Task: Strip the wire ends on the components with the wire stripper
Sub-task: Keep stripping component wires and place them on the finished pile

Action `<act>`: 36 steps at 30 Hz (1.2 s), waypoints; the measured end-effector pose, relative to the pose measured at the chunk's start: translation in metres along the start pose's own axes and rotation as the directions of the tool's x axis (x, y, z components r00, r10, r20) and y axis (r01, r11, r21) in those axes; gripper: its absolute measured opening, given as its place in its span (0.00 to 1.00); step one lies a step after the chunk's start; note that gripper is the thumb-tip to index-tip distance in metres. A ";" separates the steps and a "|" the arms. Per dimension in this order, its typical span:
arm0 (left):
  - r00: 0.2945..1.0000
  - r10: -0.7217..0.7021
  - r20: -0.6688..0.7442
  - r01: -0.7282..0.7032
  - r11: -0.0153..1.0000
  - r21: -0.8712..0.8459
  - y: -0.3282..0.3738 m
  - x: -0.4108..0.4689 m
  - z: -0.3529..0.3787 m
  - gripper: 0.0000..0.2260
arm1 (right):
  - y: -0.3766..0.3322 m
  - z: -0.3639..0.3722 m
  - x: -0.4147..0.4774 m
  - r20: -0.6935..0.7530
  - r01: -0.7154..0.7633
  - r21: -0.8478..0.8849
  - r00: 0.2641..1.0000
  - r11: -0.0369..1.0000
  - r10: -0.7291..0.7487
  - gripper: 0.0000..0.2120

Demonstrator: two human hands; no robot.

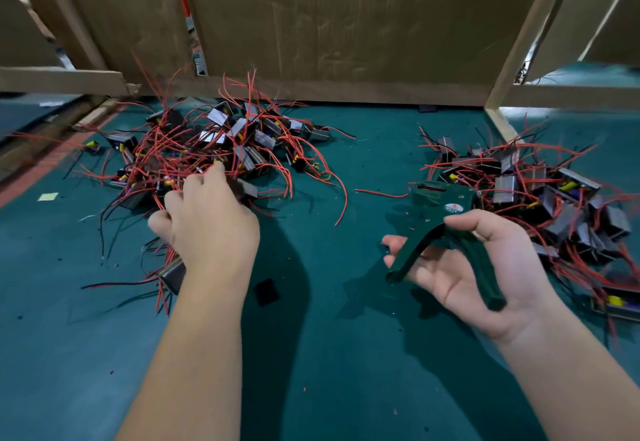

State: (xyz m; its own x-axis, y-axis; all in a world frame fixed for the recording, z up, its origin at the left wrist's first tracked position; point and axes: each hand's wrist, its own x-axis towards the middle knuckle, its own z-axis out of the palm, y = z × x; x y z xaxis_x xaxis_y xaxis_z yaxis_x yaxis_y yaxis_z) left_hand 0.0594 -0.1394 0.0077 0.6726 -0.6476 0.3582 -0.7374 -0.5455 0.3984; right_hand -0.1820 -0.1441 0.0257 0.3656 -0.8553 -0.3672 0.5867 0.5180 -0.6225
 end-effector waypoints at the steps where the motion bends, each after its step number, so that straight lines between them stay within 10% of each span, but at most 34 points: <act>1: 0.998 0.040 -0.048 -0.042 0.998 -0.052 0.002 0.002 -0.001 0.20 | 0.000 0.000 0.000 0.010 -0.012 -0.004 1.000 1.000 0.012 0.13; 4: 0.978 0.151 -0.146 -0.194 0.916 -0.353 0.009 0.001 -0.004 0.15 | -0.001 0.001 -0.003 0.068 -0.028 -0.030 0.997 0.999 0.030 0.13; 8: 0.994 0.098 -0.058 -0.100 0.520 -0.848 0.025 -0.013 -0.005 0.05 | -0.004 0.005 -0.010 0.250 -0.020 -0.076 0.968 0.997 0.038 0.15; 12: 0.970 0.244 0.013 -0.051 0.253 -0.966 0.034 -0.017 -0.007 0.09 | -0.002 0.007 -0.016 0.408 0.021 -0.090 0.913 0.996 0.017 0.16; 17: 0.859 0.512 0.010 -0.133 0.242 -0.961 0.040 -0.031 -0.010 0.14 | 0.004 0.006 -0.012 0.396 0.040 -0.006 0.918 0.999 -0.034 0.36; 22: 0.739 0.673 0.045 -0.205 0.287 -0.936 0.044 -0.039 -0.009 0.17 | 0.005 0.006 -0.011 0.387 0.048 -0.009 0.921 0.999 -0.041 0.35; 36: 0.880 0.436 -0.187 -0.447 0.628 -0.637 0.042 -0.040 -0.006 0.04 | 0.017 0.011 -0.012 0.443 -0.082 -0.126 0.887 0.989 0.130 0.41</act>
State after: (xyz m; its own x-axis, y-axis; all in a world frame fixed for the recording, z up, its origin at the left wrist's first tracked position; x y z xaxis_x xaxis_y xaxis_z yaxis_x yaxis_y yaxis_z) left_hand 0.0016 -0.1329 0.0152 0.2820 -0.7082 0.6472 -0.7239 0.2856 0.6280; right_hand -0.1686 -0.1250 0.0272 0.7207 -0.6859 -0.1010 0.4585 0.5808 -0.6726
